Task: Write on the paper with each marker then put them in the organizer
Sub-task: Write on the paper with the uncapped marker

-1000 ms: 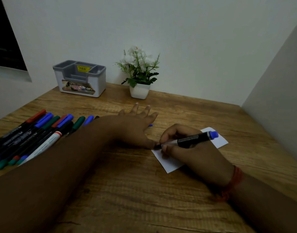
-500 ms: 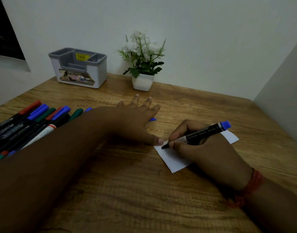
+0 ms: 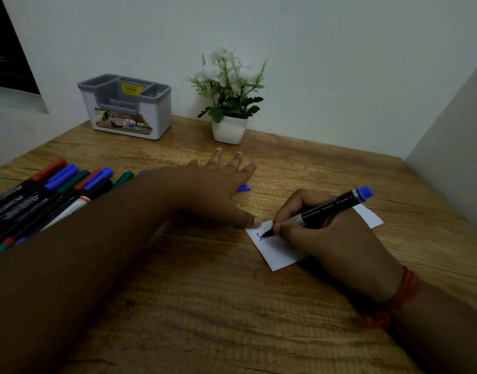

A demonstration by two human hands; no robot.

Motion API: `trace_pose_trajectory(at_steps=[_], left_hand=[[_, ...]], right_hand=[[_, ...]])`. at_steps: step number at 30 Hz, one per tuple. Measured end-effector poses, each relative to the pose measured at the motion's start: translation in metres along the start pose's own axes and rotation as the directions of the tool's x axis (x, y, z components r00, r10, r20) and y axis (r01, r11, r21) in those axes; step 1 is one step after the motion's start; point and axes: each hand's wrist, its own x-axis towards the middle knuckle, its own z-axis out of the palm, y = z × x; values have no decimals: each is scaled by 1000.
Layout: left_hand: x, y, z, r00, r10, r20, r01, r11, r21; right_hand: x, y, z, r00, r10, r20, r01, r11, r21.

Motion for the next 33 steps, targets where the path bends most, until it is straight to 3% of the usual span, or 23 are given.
trace_pose_trajectory(at_steps=[33], left_hand=[[-1,1,0,1000,-11,-6,11,1000,12]], right_hand=[[2,4,-2,997,18,-68,-22,998,-58]])
